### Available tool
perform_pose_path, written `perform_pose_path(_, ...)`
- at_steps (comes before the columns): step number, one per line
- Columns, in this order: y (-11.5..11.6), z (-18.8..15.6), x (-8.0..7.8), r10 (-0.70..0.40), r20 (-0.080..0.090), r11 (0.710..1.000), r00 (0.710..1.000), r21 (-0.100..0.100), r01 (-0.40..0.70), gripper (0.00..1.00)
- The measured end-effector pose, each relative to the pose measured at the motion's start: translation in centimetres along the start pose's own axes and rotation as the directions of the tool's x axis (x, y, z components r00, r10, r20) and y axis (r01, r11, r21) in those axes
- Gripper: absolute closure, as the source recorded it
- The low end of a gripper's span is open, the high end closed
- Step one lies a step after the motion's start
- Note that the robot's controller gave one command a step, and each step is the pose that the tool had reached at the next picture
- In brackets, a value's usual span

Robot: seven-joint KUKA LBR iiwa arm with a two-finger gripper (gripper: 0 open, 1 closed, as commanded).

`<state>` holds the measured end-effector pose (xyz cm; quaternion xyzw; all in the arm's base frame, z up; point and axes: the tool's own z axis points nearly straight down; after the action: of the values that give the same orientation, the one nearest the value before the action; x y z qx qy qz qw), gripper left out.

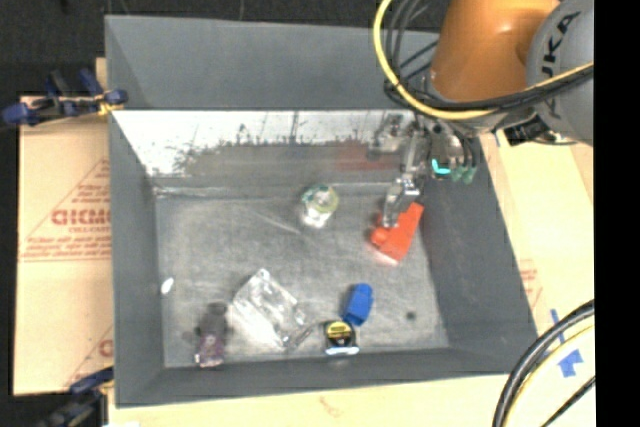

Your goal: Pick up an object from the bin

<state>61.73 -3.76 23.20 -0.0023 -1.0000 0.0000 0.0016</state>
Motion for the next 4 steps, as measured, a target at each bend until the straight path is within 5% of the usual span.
perform_pose_path(1,-4.2,11.8,4.1,-0.024,-0.002,1.0,1.0,0.001,0.024,0.0)
perform_pose_path(2,-1.2,6.2,13.7,-0.17,0.003,0.985,0.985,0.001,0.17,0.0)
perform_pose_path(3,-0.7,14.9,13.1,-0.216,0.012,0.976,0.976,0.003,0.216,0.0)
perform_pose_path(4,-0.7,15.1,13.3,-0.22,0.007,0.976,0.976,0.002,0.22,1.0)
